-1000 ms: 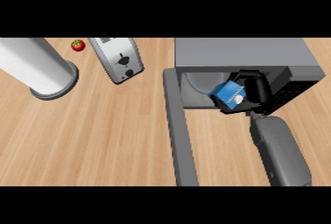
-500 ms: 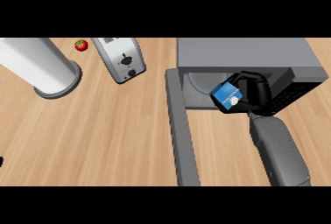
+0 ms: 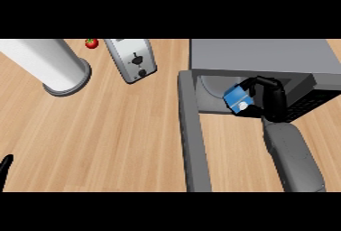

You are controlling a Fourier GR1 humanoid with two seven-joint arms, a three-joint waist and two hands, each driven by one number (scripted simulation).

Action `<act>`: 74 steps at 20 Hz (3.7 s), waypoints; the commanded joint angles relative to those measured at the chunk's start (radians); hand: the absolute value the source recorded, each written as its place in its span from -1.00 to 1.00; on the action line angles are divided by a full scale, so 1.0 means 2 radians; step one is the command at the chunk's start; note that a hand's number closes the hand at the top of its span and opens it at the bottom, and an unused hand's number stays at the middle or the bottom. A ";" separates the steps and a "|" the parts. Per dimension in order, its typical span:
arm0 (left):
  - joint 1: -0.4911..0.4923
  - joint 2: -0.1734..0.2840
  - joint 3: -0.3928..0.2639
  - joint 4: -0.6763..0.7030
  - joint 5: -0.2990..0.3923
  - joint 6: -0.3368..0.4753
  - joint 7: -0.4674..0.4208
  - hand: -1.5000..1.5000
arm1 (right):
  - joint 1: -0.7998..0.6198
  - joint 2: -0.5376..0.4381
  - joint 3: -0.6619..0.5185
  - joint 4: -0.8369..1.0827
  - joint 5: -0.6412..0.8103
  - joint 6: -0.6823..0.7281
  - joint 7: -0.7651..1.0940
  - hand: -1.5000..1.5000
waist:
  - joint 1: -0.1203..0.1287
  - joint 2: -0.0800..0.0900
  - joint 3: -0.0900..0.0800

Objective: Pick up the milk, place it into the microwave and close the microwave

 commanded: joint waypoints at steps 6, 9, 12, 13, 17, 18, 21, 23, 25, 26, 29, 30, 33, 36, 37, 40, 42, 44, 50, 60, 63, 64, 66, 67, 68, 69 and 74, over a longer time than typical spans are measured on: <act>-0.023 0.005 -0.004 0.003 -0.016 0.005 0.004 -1.00 | -0.073 0.016 -0.046 0.068 0.001 -0.098 0.088 1.00 | 0.050 0.031 -0.010; -0.030 0.012 -0.006 0.003 -0.027 0.005 0.009 -1.00 | -0.062 0.011 -0.051 0.061 0.013 -0.123 0.057 1.00 | 0.059 0.037 -0.009; -0.032 0.019 -0.005 0.001 -0.038 0.004 0.011 -1.00 | -0.046 -0.013 -0.046 0.052 0.056 -0.159 0.033 -1.00 | 0.063 0.037 -0.011; -0.033 0.014 -0.014 0.004 -0.033 -0.001 0.008 -1.00 | -0.041 -0.003 -0.045 0.050 0.060 -0.167 0.027 -1.00 | 0.070 0.039 -0.012; -0.041 0.021 -0.013 0.010 -0.044 0.000 0.012 -1.00 | -0.034 0.003 -0.050 0.042 0.074 -0.185 0.024 -1.00 | 0.077 0.040 -0.011; -0.044 0.017 -0.019 0.011 -0.045 0.003 0.014 -1.00 | -0.030 0.000 -0.053 0.041 0.078 -0.188 0.018 -1.00 | 0.076 0.042 -0.011; -0.052 0.018 -0.023 0.010 -0.048 0.004 0.017 -1.00 | 0.005 -0.014 -0.060 0.033 0.106 -0.213 0.018 -1.00 | 0.070 0.046 -0.014; -0.060 0.022 -0.026 0.013 -0.051 0.003 0.020 -1.00 | -0.013 0.019 -0.050 0.036 0.067 -0.147 0.033 -1.00 | 0.083 0.045 -0.009; -0.064 0.021 -0.032 0.014 -0.050 -0.001 0.018 -1.00 | -0.005 0.022 -0.050 0.034 0.061 -0.138 0.027 -1.00 | 0.089 0.047 -0.009; -0.064 0.020 -0.040 0.013 -0.054 -0.004 0.019 -1.00 | -0.004 0.040 -0.043 0.033 0.061 -0.143 0.031 -1.00 | 0.092 0.045 -0.009; -0.072 0.020 -0.042 0.012 -0.057 0.001 0.024 -1.00 | -0.011 0.030 -0.044 0.043 0.060 -0.125 0.032 -1.00 | 0.092 0.044 -0.008; -0.070 0.023 -0.045 0.014 -0.064 -0.002 0.025 -1.00 | -0.012 0.041 -0.042 0.052 0.057 -0.124 0.043 -1.00 | 0.088 0.041 -0.008; -0.076 0.022 -0.050 0.018 -0.068 -0.002 0.027 -1.00 | -0.011 0.043 -0.041 0.053 0.059 -0.119 0.035 -1.00 | 0.081 0.039 -0.009; -0.082 0.017 -0.057 0.021 -0.074 0.003 0.029 -1.00 | -0.026 0.052 -0.040 0.068 0.062 -0.121 0.044 -1.00 | 0.076 0.037 -0.009; -0.081 0.018 -0.055 0.020 -0.080 0.003 0.024 -1.00 | -0.041 0.034 -0.049 0.081 0.060 -0.116 0.062 -1.00 | 0.076 0.036 -0.009; -0.087 0.010 -0.068 0.012 -0.088 0.014 0.035 -1.00 | -0.106 0.018 -0.054 0.136 0.070 -0.115 0.123 -1.00 | 0.070 0.035 -0.008; -0.084 0.011 -0.069 0.017 -0.089 0.011 0.037 -1.00 | -0.142 0.005 -0.061 0.168 0.070 -0.108 0.153 -1.00 | 0.068 0.035 -0.008; -0.085 -0.002 -0.082 0.029 -0.100 0.018 0.034 -1.00 | -0.166 -0.008 -0.064 0.200 0.073 -0.094 0.162 -1.00 | 0.057 0.035 -0.007; -0.088 -0.011 -0.091 0.027 -0.121 0.029 0.029 -1.00 | -0.233 -0.031 -0.079 0.270 0.065 -0.057 0.180 -1.00 | 0.044 0.032 -0.007; -0.106 -0.028 -0.121 0.020 -0.156 0.055 0.051 -1.00 | -0.229 -0.026 -0.109 0.339 0.044 -0.031 0.095 -1.00 | 0.020 0.028 -0.006; -0.097 -0.030 -0.137 0.038 -0.163 0.045 0.031 -1.00 | -0.234 -0.026 -0.110 0.357 0.045 -0.020 0.085 -1.00 | 0.019 0.026 -0.007; -0.096 -0.030 -0.148 0.034 -0.163 0.050 0.044 -1.00 | -0.239 -0.025 -0.119 0.360 0.037 -0.016 0.086 -1.00 | 0.020 0.027 -0.007; -0.104 -0.030 -0.151 0.032 -0.165 0.051 0.055 -1.00 | -0.220 -0.014 -0.123 0.368 0.029 0.012 0.059 -1.00 | 0.011 0.023 -0.007; -0.099 -0.019 -0.128 0.059 -0.152 0.034 0.027 -1.00 | -0.214 -0.012 -0.124 0.369 0.028 0.018 0.044 -1.00 | 0.009 0.022 -0.008; -0.126 -0.030 -0.140 0.058 -0.161 0.056 0.054 -1.00 | -0.199 -0.009 -0.124 0.368 0.027 0.031 0.018 -1.00 | 0.001 0.022 -0.007; -0.105 -0.030 -0.173 0.044 -0.166 0.055 0.063 -1.00 | -0.214 -0.014 -0.129 0.372 0.022 0.045 0.034 -1.00 | 0.003 0.020 -0.007; -0.144 -0.004 -0.142 0.120 -0.155 0.010 0.025 -1.00 | -0.196 0.009 -0.135 0.379 0.011 0.069 0.009 -1.00 | -0.009 0.015 -0.008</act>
